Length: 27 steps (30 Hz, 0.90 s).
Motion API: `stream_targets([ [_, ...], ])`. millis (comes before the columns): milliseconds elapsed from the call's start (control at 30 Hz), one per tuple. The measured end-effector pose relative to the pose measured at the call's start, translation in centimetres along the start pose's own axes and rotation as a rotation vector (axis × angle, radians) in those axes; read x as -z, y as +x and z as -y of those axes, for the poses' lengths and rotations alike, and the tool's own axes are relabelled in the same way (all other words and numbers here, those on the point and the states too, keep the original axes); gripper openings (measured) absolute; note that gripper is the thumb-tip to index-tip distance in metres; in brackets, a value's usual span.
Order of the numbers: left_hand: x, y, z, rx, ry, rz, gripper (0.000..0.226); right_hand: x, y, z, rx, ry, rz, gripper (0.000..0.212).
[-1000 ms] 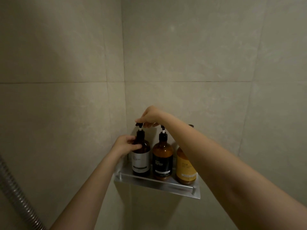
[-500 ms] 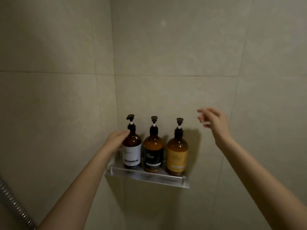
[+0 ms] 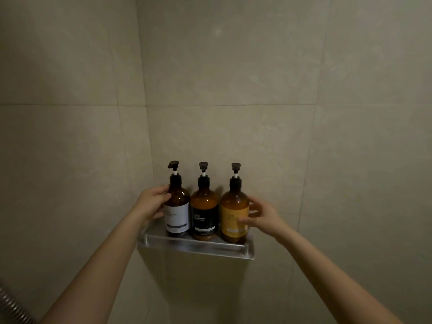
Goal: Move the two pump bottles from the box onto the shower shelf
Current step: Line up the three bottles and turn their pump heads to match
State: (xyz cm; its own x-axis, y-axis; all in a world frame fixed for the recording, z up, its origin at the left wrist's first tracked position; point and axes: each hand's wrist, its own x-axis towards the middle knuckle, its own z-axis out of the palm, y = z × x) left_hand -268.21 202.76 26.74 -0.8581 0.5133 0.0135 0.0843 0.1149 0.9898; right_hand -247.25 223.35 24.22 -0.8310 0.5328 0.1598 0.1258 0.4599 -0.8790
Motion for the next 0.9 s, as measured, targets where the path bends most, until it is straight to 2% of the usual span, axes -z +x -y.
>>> stream_targets([
  [533, 0.4, -0.8, -0.4, 0.012, 0.001, 0.045, 0.04, -0.6, 0.8, -0.3, 0.003, 0.006, 0.0, 0.071],
  [667, 0.2, -0.7, -0.3, 0.013, -0.007, 0.064, 0.042, 0.7, 1.3, 0.3, -0.039, -0.096, 0.105, 0.079],
  [733, 0.0, -0.7, -0.3, -0.014, -0.006, 0.056, 0.042, 2.0, 2.0, 1.5, -0.025, -0.115, 0.002, 0.072],
  [767, 0.1, -0.7, -0.2, -0.06, 0.028, 0.005, 0.042, 2.8, 2.3, 2.3, 0.007, -0.102, -0.118, 0.063],
  [833, 0.2, -1.3, 0.1, -0.172, 0.202, -0.246, 0.038, 4.5, 2.9, 4.7, 0.104, -0.065, -0.33, 0.042],
  [900, -0.1, -2.8, 0.1, -0.292, 0.28, -0.521, 0.027, 5.6, 3.3, 7.7, 0.226, -0.042, -0.359, 0.027],
])
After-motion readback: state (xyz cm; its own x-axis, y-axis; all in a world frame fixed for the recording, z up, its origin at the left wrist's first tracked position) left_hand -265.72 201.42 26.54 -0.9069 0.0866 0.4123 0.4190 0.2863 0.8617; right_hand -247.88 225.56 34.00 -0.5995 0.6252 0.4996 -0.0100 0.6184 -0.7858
